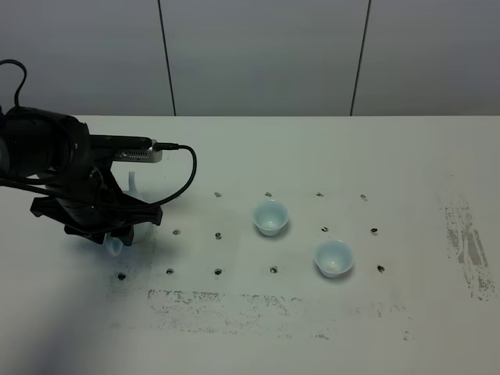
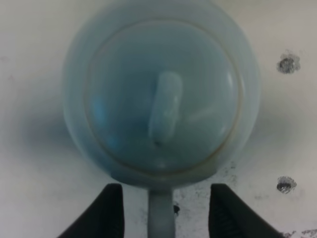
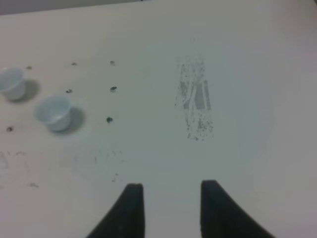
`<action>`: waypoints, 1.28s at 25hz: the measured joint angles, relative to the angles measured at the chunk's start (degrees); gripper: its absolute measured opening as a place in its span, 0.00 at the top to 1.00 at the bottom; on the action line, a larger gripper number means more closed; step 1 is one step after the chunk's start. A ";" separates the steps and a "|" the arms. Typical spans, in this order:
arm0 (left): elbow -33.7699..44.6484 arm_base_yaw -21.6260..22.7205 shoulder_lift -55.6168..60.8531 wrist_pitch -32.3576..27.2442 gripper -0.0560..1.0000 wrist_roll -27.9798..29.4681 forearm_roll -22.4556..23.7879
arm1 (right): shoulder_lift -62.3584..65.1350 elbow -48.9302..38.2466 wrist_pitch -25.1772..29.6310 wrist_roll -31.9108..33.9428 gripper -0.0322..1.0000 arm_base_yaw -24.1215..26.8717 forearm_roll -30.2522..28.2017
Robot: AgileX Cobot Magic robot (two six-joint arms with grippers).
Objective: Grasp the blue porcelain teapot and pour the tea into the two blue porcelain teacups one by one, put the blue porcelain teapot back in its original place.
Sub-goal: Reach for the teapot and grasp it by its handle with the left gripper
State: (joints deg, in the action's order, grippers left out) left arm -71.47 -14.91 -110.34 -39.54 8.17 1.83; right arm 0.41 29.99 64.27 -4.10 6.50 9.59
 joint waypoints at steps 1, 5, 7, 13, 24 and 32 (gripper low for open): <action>0.00 0.00 -0.07 0.00 0.52 0.00 0.00 | 0.00 0.00 0.00 0.00 0.69 0.00 0.00; 0.00 0.00 -0.71 0.02 0.53 0.00 0.00 | 0.00 0.00 0.00 0.00 0.69 0.00 0.00; 0.00 0.00 -1.11 0.07 0.54 0.05 0.00 | 0.00 0.00 0.00 0.00 0.69 0.00 0.00; 0.00 0.00 -1.17 0.91 0.56 0.05 0.00 | 0.00 0.00 0.00 0.00 0.69 0.00 0.00; 0.00 0.00 -1.17 1.51 0.81 -2.92 0.29 | 0.00 0.00 0.00 0.00 0.69 0.00 0.00; 0.00 0.00 -0.98 1.46 0.81 -4.29 2.36 | 0.00 0.00 0.00 0.00 0.69 0.00 -0.16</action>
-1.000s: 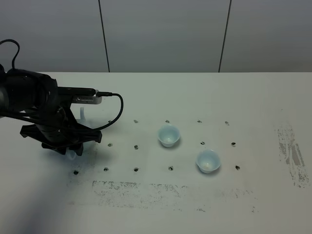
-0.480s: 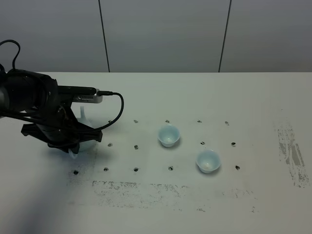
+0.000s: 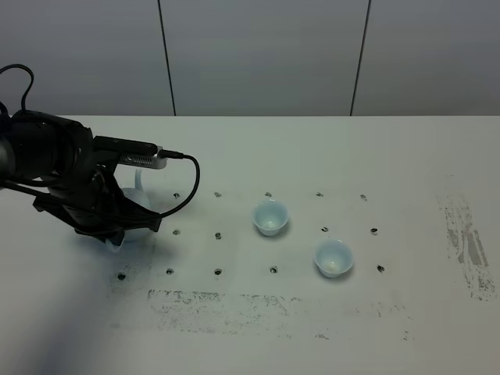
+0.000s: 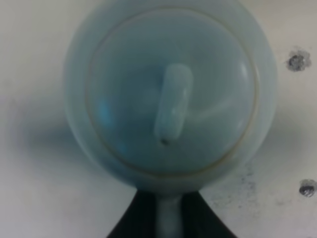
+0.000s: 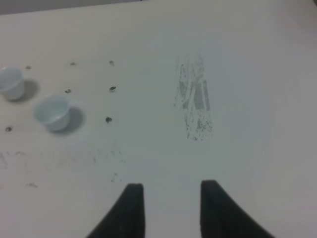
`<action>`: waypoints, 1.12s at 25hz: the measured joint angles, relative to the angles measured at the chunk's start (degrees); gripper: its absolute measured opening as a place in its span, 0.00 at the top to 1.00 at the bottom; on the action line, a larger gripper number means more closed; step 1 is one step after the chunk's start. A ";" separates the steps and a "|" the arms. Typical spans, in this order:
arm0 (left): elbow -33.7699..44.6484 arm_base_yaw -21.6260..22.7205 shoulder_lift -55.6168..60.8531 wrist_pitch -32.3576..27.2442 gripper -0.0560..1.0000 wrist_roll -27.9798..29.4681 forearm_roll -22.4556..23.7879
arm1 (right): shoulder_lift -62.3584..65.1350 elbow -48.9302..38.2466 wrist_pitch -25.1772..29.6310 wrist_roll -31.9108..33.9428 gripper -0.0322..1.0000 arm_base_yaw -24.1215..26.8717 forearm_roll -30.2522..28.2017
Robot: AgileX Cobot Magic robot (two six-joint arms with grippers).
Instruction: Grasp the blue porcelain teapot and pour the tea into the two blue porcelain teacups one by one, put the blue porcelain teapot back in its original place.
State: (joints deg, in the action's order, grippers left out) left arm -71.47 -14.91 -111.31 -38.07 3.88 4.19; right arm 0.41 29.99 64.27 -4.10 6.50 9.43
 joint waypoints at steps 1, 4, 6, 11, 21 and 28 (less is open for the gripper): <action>0.00 0.00 0.25 0.00 0.81 0.00 0.29 | 0.00 0.00 0.00 0.00 0.69 0.00 -0.08; 0.00 0.00 1.05 0.05 0.81 0.00 0.69 | 0.00 0.00 0.00 0.00 0.69 0.00 -0.12; 0.00 0.00 1.51 0.05 0.82 -0.10 0.83 | 0.00 0.00 0.00 0.00 0.69 0.00 -0.29; 0.00 0.00 2.55 0.75 0.84 -0.17 2.39 | 0.00 0.00 0.00 0.00 0.69 0.00 -0.29; 0.00 -2.05 2.55 4.67 0.84 -1.49 4.84 | 0.00 0.00 0.00 0.00 0.69 0.00 -0.63; 0.05 -4.07 4.65 10.26 0.84 -1.71 5.58 | 0.00 0.00 0.00 0.00 0.69 0.00 -1.16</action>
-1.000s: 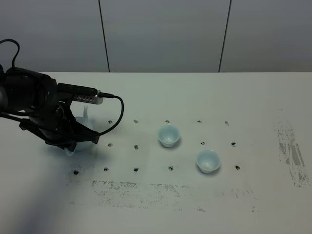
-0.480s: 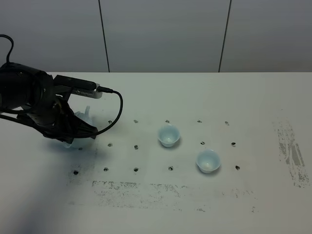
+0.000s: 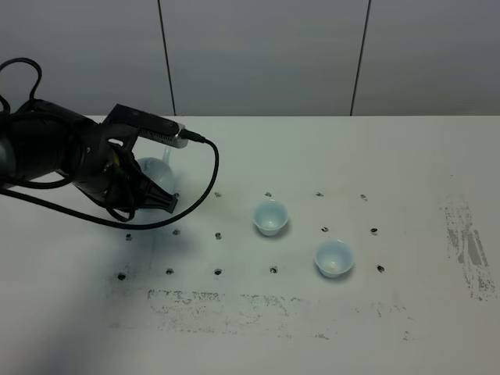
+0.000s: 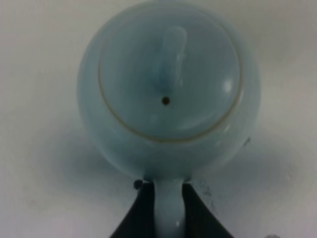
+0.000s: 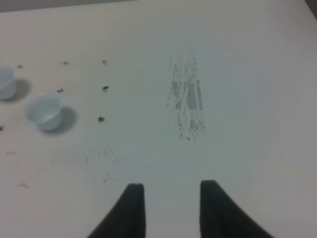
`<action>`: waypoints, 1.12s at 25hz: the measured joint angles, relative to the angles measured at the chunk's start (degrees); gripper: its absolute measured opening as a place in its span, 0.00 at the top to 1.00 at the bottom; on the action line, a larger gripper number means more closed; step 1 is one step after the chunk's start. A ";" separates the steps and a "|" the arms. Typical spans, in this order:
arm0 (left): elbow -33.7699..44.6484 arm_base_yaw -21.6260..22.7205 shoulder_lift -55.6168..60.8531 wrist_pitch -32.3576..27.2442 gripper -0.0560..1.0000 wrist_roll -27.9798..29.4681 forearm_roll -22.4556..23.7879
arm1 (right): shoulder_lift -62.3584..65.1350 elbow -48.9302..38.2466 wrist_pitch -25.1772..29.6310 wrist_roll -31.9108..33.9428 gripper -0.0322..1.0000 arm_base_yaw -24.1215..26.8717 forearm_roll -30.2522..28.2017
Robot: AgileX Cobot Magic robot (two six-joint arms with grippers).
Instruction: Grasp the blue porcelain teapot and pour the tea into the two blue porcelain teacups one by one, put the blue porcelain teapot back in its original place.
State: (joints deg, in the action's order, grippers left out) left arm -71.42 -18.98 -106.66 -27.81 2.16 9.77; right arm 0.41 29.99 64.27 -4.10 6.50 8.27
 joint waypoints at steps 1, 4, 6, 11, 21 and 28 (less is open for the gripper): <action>0.00 0.00 0.83 0.88 0.84 -0.42 0.28 | 0.00 0.00 0.00 0.00 0.69 0.00 0.00; 0.00 0.00 2.89 2.40 0.84 -3.35 0.89 | 0.00 0.00 0.00 0.00 0.69 0.00 0.00; 0.00 0.00 3.88 3.22 0.84 -5.61 0.89 | 0.00 0.00 0.00 0.00 0.69 0.00 0.00; -0.85 -0.06 4.82 4.06 0.84 -9.07 0.47 | 0.00 0.00 0.00 0.00 0.69 0.00 0.00; -20.06 -1.69 -2.31 -5.29 0.84 -36.50 -15.80 | 0.00 0.00 0.00 0.00 0.69 0.00 -0.16; -34.75 -1.69 -12.23 -14.11 0.84 -60.17 -29.40 | 0.00 0.00 0.00 0.00 0.69 0.00 -0.16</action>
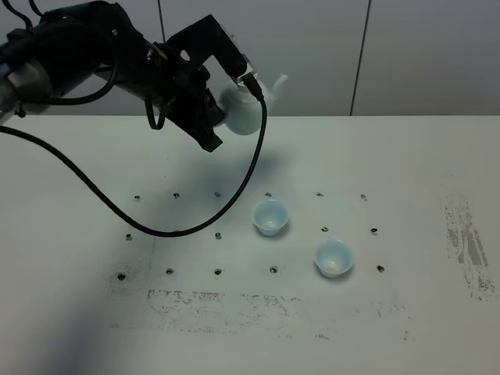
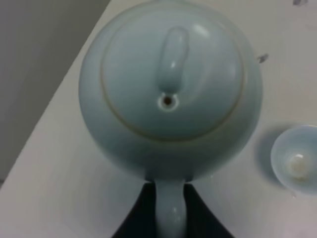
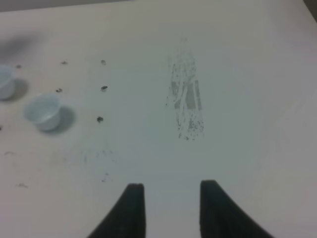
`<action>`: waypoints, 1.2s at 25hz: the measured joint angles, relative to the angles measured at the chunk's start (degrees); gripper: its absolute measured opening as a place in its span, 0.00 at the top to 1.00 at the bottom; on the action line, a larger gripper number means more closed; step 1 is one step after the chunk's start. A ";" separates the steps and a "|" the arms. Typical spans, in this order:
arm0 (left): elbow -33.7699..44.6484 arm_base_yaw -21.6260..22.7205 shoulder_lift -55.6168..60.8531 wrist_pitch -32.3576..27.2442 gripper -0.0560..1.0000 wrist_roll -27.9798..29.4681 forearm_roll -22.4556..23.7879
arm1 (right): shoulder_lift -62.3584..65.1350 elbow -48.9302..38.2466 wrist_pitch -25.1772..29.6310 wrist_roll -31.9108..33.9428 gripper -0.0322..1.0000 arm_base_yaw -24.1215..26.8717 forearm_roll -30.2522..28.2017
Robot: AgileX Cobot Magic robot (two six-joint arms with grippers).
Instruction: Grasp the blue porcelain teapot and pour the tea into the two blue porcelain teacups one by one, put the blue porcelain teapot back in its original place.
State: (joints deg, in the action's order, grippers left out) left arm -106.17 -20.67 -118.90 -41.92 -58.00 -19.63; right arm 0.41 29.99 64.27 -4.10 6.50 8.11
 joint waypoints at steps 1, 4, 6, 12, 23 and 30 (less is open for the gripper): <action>-1.18 0.00 -0.98 -1.00 0.84 -2.94 -1.11 | 0.00 0.00 0.00 0.00 0.69 0.00 0.00; -3.78 0.00 -3.06 -3.86 0.84 -13.60 -4.03 | 0.00 0.00 0.00 0.00 0.69 0.00 0.00; -4.13 0.00 -3.93 -5.42 0.84 -20.20 -5.85 | 0.00 0.00 0.00 0.00 0.69 0.00 0.00; -4.13 0.00 -5.00 -9.03 0.84 -36.96 -9.24 | 0.00 0.00 0.00 0.00 0.69 0.00 -0.02; -5.92 0.05 -5.95 -9.60 0.84 -49.17 -19.03 | 0.00 0.00 0.00 0.00 0.69 0.00 -0.02; -10.62 -0.20 -8.33 -12.67 0.84 -49.90 -19.74 | 0.00 0.00 0.00 0.00 0.69 0.00 -0.02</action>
State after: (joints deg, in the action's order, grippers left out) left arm -116.79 -20.87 -127.22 -54.59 -107.90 -39.37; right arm 0.41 29.99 64.27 -4.10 6.50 8.09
